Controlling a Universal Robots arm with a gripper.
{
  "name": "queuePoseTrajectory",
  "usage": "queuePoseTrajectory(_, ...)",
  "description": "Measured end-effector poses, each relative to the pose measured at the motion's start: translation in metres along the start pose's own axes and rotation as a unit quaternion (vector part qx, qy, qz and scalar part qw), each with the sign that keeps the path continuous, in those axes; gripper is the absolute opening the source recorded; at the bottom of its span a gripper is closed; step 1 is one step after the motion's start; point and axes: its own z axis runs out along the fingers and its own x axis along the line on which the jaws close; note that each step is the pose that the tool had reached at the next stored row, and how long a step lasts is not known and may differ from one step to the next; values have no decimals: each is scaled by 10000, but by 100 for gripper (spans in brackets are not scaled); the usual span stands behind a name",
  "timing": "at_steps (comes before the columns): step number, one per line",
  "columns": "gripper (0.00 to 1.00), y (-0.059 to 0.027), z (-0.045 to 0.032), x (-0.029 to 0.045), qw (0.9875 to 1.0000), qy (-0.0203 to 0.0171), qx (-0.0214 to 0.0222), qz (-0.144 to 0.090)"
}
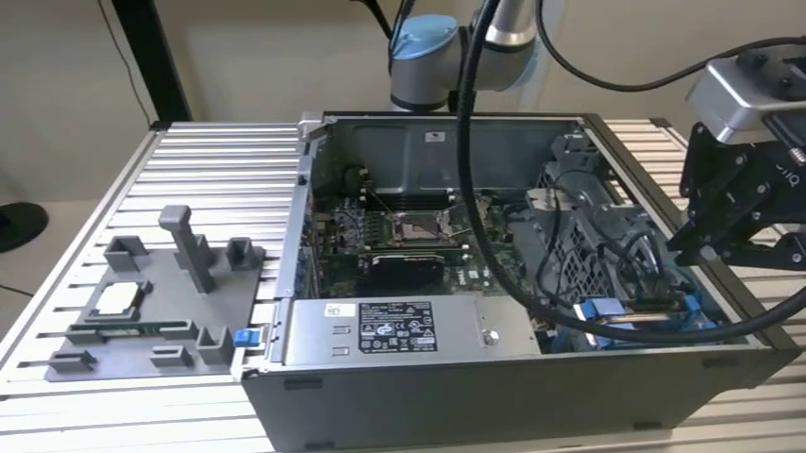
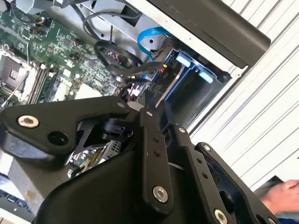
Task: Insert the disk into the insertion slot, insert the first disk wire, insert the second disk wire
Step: 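Insert the second disk wire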
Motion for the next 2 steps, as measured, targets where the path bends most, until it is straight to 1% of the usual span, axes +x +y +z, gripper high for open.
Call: queuePoseTrajectory(2,100,0,-2,0,10000,0,0,0)
